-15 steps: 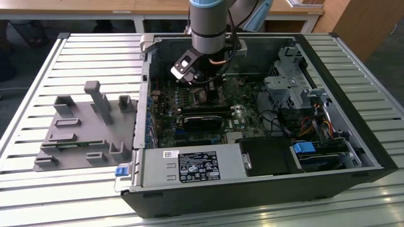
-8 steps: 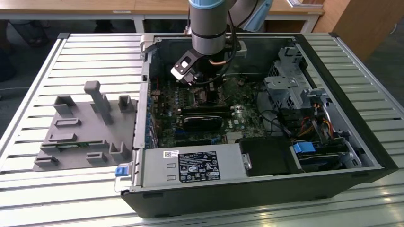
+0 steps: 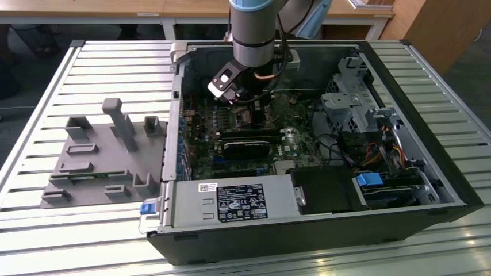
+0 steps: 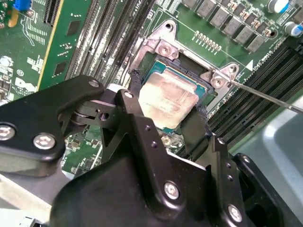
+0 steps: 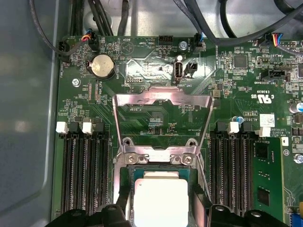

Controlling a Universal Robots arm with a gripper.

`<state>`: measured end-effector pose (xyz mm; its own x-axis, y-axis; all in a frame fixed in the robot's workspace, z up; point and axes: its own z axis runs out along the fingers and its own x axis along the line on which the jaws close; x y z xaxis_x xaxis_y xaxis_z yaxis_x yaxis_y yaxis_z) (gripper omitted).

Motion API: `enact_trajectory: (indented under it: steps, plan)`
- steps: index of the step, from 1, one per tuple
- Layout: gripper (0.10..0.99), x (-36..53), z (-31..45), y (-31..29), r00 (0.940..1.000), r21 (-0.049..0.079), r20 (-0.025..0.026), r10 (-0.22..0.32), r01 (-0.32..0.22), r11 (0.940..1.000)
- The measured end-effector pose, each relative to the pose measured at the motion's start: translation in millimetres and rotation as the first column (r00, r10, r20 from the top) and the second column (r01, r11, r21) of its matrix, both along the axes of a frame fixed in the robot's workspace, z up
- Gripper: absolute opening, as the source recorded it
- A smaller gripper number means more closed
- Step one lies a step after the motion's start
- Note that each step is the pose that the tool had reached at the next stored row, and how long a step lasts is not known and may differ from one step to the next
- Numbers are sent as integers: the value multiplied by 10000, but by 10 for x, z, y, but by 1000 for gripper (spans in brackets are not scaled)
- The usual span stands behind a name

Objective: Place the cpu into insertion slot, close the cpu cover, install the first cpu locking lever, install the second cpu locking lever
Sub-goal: 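Place the cpu into insertion slot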

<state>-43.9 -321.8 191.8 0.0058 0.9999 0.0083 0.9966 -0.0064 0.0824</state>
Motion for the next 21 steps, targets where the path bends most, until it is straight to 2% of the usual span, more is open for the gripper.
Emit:
enact_trajectory:
  steps: [8, 14, 21]
  plan:
    - [612, 0, 10, 1, 10000, -5, -3, 0, 0, 10000]
    - [612, 0, 89, 1, 10000, 24, -4, 0, 0, 10000]
    - [612, 0, 65, 1, 10000, 31, -6, 0, 0, 10000]
